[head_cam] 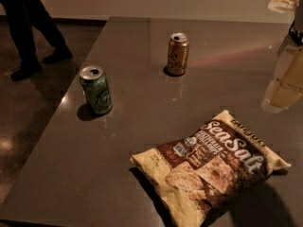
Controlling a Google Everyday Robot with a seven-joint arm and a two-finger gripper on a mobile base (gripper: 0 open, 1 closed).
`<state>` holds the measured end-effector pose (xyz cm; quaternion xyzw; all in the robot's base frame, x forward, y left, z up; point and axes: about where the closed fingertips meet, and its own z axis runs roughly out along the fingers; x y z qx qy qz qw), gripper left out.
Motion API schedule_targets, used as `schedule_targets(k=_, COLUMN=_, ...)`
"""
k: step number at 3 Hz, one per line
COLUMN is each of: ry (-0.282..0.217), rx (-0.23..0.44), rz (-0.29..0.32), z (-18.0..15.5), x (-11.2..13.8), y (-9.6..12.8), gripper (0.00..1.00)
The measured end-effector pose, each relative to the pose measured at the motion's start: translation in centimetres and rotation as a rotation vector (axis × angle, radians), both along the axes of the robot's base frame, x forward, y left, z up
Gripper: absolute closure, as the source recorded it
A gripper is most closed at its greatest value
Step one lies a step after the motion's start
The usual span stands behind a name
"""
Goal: Knock orange can over
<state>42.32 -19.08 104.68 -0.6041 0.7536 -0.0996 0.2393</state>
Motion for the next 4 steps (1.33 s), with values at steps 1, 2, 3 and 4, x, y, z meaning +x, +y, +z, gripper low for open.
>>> schedule_targets(k=1, ry=-0.01, rx=0.002, rz=0.001, z=0.4, x=0.0, y=0.3, gripper=0.0)
schedule_targets(k=2, ry=-0.026, rx=0.035, rz=-0.049, z=0.4, x=1.7, y=1.2, gripper=0.0)
schedule_targets(k=3, ry=-0.047, rx=0.084, rz=-0.118, z=-0.2, x=5.1, y=2.7, gripper=0.0)
schedule_targets(k=4, ry=-0.048, rx=0.151, rz=-0.207, z=-1.8, x=9.5, y=3.5, gripper=0.0)
